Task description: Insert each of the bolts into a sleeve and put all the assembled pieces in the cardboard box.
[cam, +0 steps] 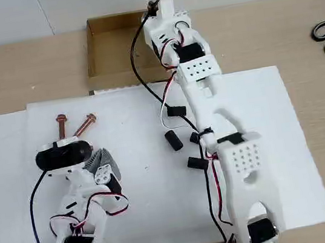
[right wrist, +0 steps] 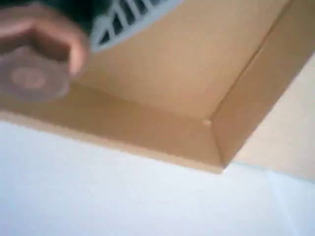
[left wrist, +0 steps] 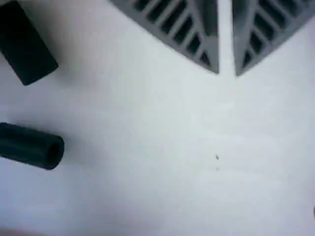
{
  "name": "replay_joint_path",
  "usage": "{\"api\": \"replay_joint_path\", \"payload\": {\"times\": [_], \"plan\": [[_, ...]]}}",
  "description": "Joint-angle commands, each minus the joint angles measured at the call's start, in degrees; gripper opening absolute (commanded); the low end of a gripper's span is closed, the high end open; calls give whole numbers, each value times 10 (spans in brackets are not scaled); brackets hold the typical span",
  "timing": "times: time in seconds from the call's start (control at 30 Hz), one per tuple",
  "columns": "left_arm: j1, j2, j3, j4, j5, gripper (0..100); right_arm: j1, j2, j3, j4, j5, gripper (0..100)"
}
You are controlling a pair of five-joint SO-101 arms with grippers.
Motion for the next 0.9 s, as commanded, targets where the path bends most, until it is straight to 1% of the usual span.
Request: {"api": "replay_joint_path", "payload": {"times": [0.0,0.07,0.13,0.17,0.33,0.4,0.53,0.6,0.73,0.8,0.87], "plan": [[2,-5,6,-12,-2,6,7,49,-122,-14,9,4],[1,-5,7,-12,-1,6,5,78,-153,12,17,5],[3,-5,7,-12,-2,6,1,100,-178,59,41,17],[3,-5,7,-12,-2,6,0,109,-186,81,48,39],[4,-5,7,-13,-1,6,0,125,-225,167,49,222],[4,-5,7,-14,-1,6,0,125,-246,194,49,250],[4,-5,7,-15,-1,6,0,125,-298,247,49,232],[4,-5,7,-15,-1,6,0,124,-337,297,50,212],[4,-5,7,-15,-1,6,-3,124,-423,446,50,164],[4,-5,7,-15,-1,6,0,124,-462,526,51,156],[4,-5,7,-14,-1,6,1,124,-466,606,54,157]]}}
